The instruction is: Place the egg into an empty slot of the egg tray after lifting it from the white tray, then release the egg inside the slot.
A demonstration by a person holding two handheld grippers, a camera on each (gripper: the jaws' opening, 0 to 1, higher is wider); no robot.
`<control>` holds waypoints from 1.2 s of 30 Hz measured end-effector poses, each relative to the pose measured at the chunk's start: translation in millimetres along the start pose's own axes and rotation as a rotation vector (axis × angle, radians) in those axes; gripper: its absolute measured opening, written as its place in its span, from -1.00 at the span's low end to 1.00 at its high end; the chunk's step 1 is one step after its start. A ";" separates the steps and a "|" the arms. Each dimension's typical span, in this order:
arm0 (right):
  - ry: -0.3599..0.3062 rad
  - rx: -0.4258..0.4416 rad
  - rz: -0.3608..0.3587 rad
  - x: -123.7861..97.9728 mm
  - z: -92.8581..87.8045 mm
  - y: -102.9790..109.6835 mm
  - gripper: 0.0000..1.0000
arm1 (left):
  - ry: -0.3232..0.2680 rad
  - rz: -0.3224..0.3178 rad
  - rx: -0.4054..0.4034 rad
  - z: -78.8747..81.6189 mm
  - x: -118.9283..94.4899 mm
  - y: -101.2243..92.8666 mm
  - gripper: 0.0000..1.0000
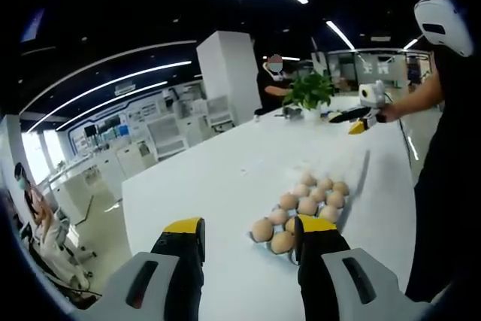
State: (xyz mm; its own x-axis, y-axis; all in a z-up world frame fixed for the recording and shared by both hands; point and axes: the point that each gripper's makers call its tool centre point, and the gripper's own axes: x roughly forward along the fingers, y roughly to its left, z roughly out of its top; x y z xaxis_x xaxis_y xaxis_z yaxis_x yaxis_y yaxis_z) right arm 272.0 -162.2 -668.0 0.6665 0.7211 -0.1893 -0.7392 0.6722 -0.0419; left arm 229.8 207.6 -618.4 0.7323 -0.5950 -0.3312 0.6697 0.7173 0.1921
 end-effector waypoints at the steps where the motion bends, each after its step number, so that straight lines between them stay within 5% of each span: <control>1: 0.020 0.021 0.000 -1.7 -3.4 -0.4 0.30 | 0.000 0.002 0.000 0.1 -0.3 0.3 -0.04; 9: 0.190 -0.003 0.004 -11.9 -34.8 -1.3 0.13 | -0.003 0.004 0.003 2.9 0.0 -2.0 -0.04; 36: 0.232 -0.088 -0.018 -52.8 -46.6 0.3 0.17 | -0.016 -0.004 0.012 9.3 4.9 -6.7 -0.05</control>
State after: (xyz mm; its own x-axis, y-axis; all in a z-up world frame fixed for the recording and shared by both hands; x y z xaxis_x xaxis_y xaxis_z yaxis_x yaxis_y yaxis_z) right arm 232.1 -207.8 -703.7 0.6470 0.6446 -0.4074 -0.7399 0.6599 -0.1309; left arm 230.0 196.5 -612.7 0.7314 -0.6035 -0.3174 0.6739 0.7108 0.2016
